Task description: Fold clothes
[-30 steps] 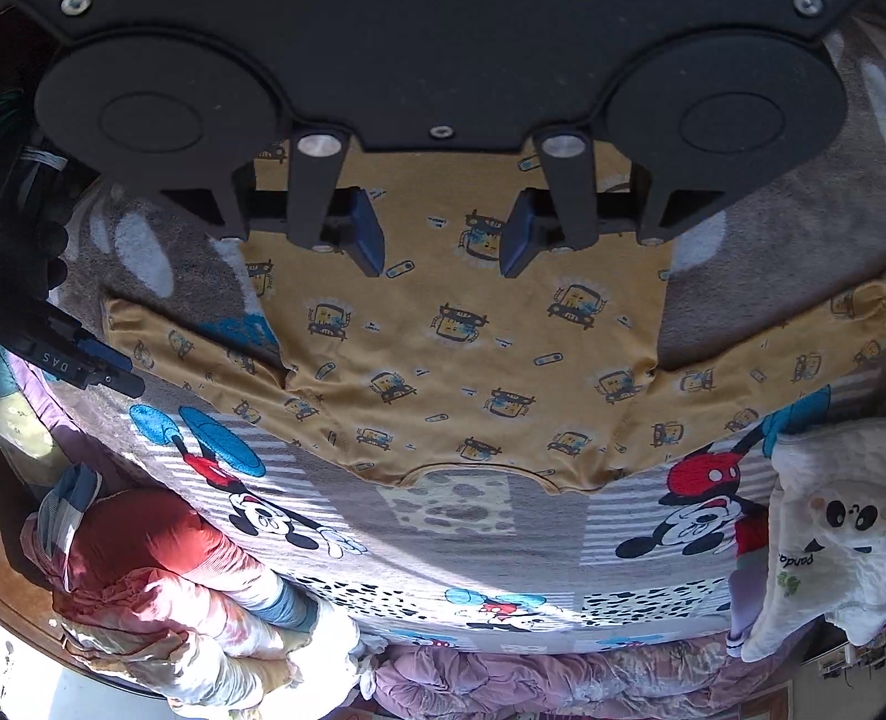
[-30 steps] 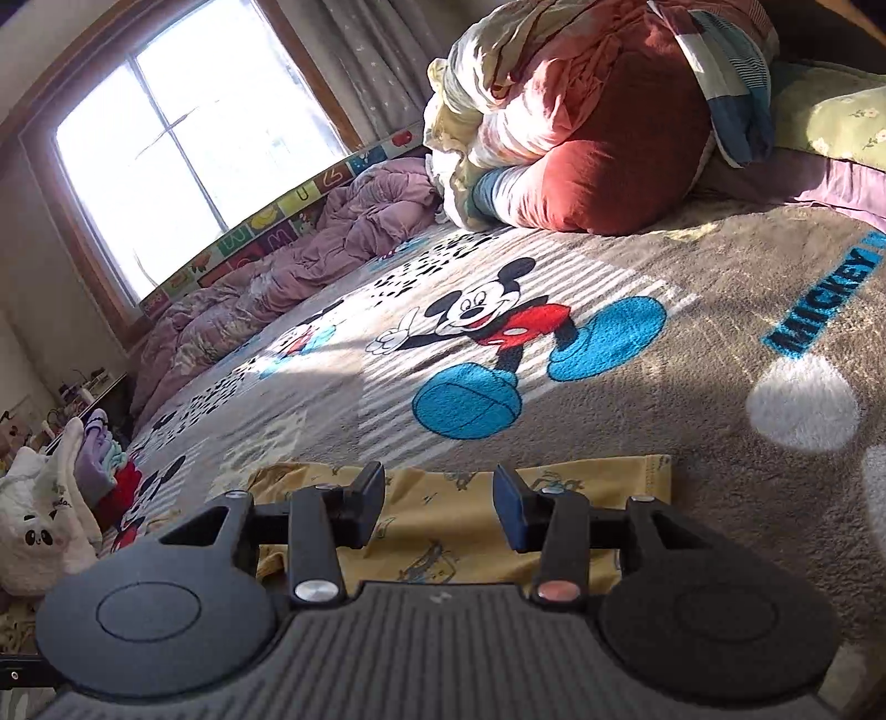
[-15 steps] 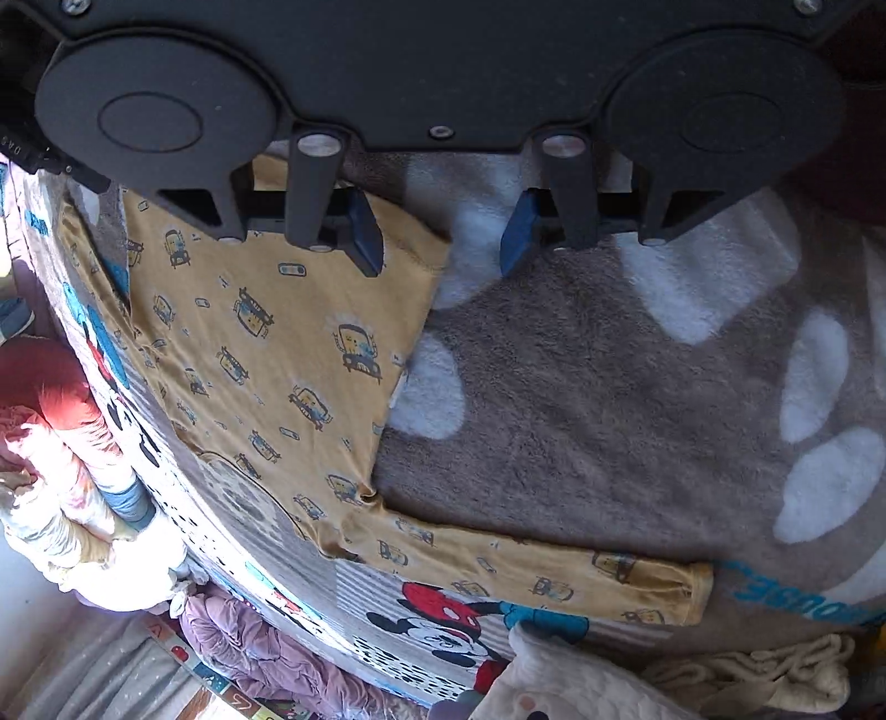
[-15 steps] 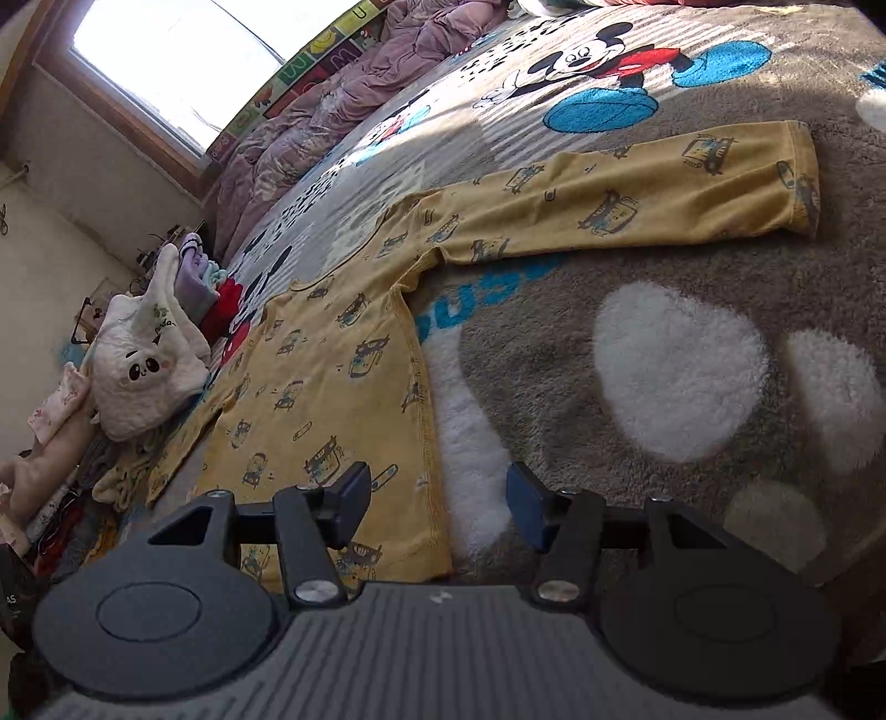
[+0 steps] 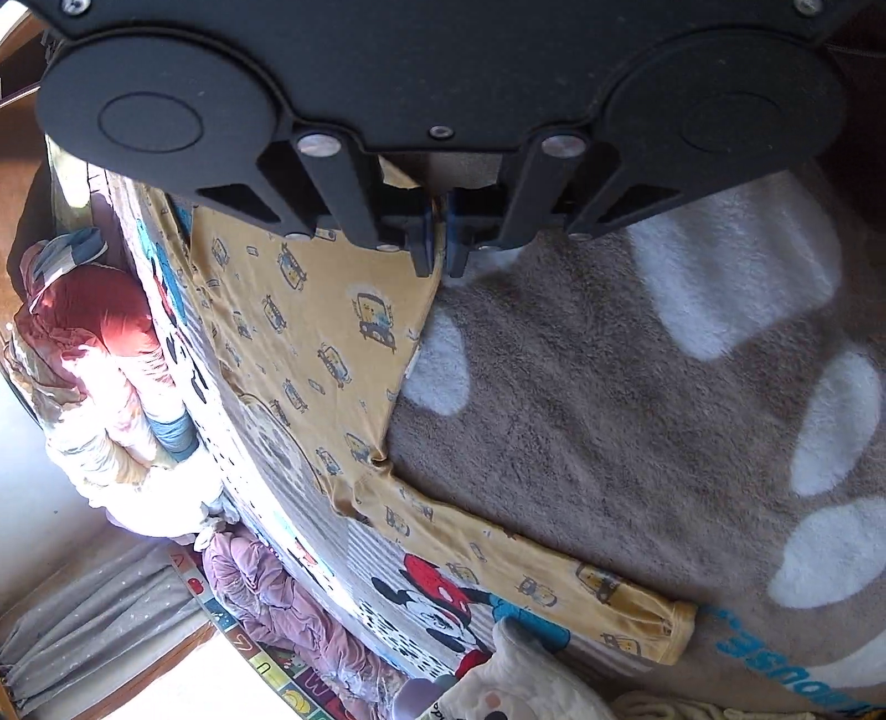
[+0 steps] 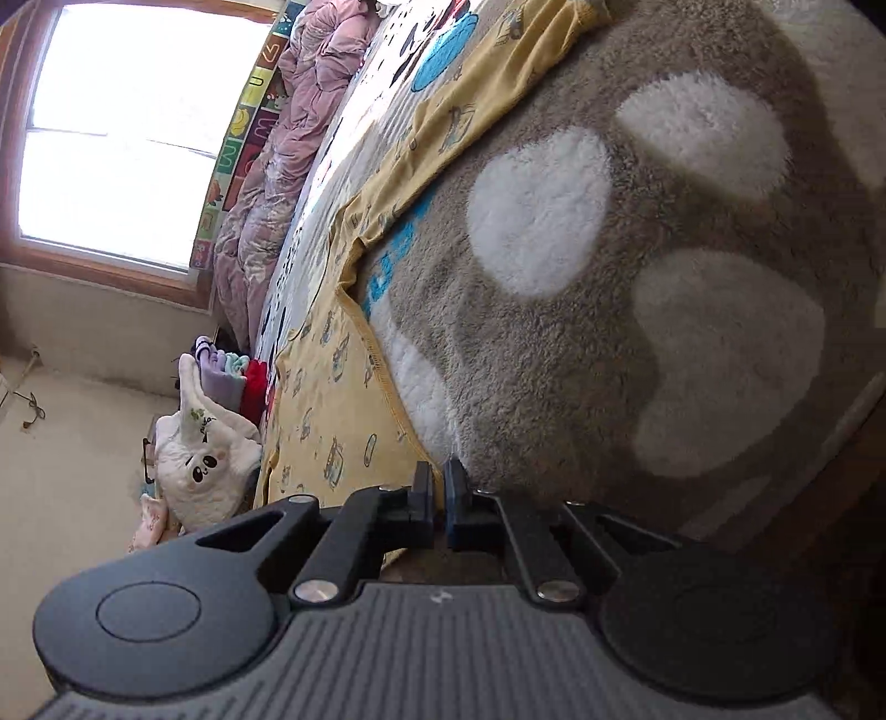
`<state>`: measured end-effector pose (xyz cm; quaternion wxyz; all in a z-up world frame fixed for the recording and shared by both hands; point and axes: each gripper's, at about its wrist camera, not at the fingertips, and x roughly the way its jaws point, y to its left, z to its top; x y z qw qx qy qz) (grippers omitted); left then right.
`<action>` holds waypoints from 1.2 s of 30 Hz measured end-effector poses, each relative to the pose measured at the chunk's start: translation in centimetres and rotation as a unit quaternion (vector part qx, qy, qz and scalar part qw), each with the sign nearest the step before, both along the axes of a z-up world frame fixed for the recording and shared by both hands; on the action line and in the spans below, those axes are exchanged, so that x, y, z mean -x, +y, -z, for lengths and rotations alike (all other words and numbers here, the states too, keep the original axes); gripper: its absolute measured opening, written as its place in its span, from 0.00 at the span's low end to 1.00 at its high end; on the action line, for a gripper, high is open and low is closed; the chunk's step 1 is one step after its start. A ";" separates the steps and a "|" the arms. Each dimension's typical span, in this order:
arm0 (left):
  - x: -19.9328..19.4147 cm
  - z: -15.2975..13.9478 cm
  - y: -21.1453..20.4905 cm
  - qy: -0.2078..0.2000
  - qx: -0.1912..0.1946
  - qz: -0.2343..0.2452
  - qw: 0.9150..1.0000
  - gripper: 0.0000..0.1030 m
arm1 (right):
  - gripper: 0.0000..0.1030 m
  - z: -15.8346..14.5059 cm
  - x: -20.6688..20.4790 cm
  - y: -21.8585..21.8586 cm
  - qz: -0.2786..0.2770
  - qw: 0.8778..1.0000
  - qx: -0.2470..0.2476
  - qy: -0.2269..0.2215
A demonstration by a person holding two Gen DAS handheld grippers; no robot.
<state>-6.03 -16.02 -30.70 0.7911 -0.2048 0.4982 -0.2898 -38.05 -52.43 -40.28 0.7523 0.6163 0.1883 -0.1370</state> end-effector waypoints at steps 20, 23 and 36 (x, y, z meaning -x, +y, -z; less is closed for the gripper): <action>2.2 -6.9 -0.8 -0.118 -0.040 0.002 0.992 0.40 | 0.32 -6.2 1.0 -1.0 0.046 0.977 0.207 0.024; 1.4 -7.7 -3.2 -0.171 -0.055 0.044 0.983 0.40 | 0.32 -7.0 -0.7 -2.0 0.039 0.970 0.237 0.033; -13.8 -6.4 -13.5 -0.153 -0.020 0.167 0.974 0.39 | 0.32 -11.7 -21.1 -6.3 -0.192 0.899 0.389 0.067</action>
